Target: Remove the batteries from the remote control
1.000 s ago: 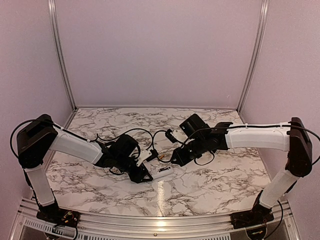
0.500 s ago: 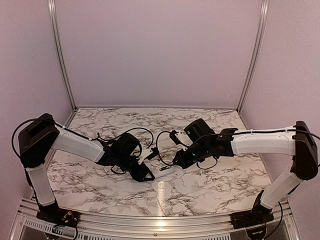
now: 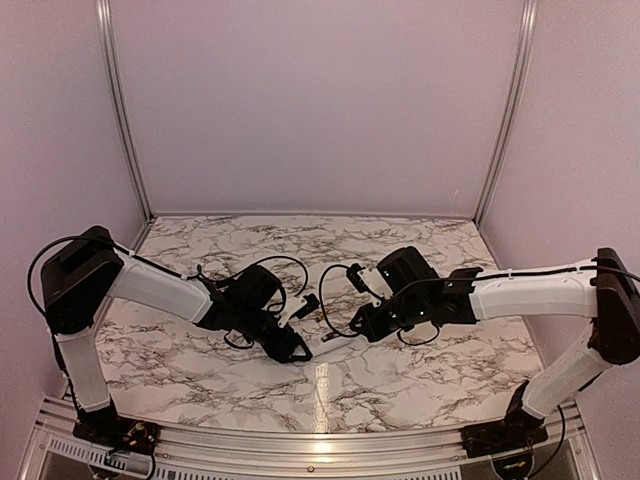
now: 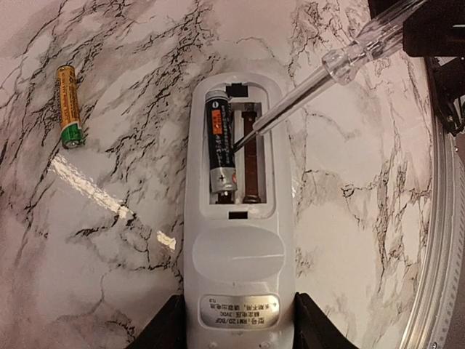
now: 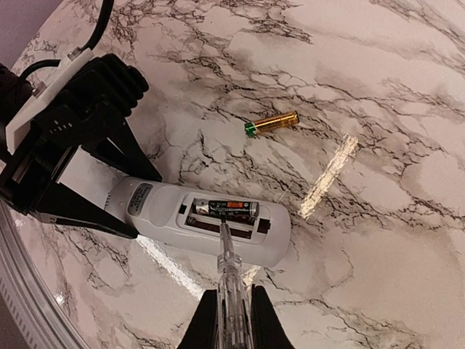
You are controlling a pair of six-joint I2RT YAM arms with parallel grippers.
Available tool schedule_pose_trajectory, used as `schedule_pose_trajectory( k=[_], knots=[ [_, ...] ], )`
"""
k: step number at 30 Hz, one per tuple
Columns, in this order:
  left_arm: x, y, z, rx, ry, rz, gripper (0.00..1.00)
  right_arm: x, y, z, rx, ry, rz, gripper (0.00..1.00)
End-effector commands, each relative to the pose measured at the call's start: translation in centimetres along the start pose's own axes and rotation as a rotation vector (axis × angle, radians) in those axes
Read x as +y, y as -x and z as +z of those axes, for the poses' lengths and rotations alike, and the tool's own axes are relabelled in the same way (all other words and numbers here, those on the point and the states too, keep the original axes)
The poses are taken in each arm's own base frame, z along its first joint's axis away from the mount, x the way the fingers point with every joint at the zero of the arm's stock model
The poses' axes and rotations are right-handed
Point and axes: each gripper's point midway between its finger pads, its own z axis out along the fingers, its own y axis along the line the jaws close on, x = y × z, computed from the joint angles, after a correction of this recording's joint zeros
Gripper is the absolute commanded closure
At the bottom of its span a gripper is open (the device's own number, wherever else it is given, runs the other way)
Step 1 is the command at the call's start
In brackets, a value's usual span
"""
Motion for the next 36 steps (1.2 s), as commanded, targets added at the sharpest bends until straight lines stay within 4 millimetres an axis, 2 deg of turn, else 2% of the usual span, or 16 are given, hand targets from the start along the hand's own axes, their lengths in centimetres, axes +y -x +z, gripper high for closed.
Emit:
schedule_pose_trajectory(
  k=[1,9,17,36],
  knots=[
    [-1.8,1.4,0.2,-0.024,-0.086,0.019,0.72,-1.8,-2.7,0.8,0.073,-0.077,0.008,1.00],
    [-2.1,1.2,0.4,-0.015,-0.105,0.005,0.73,-1.5,-1.9,0.6,0.054,-0.072,-0.018,1.00],
    [-2.0,1.2,0.5,-0.009,-0.106,-0.008,0.73,-0.9,0.4,-0.4,0.001,-0.063,-0.045,1.00],
    [-1.8,0.7,0.9,0.010,-0.109,-0.032,0.75,-0.8,2.9,-1.6,-0.051,-0.098,-0.078,1.00]
  ],
)
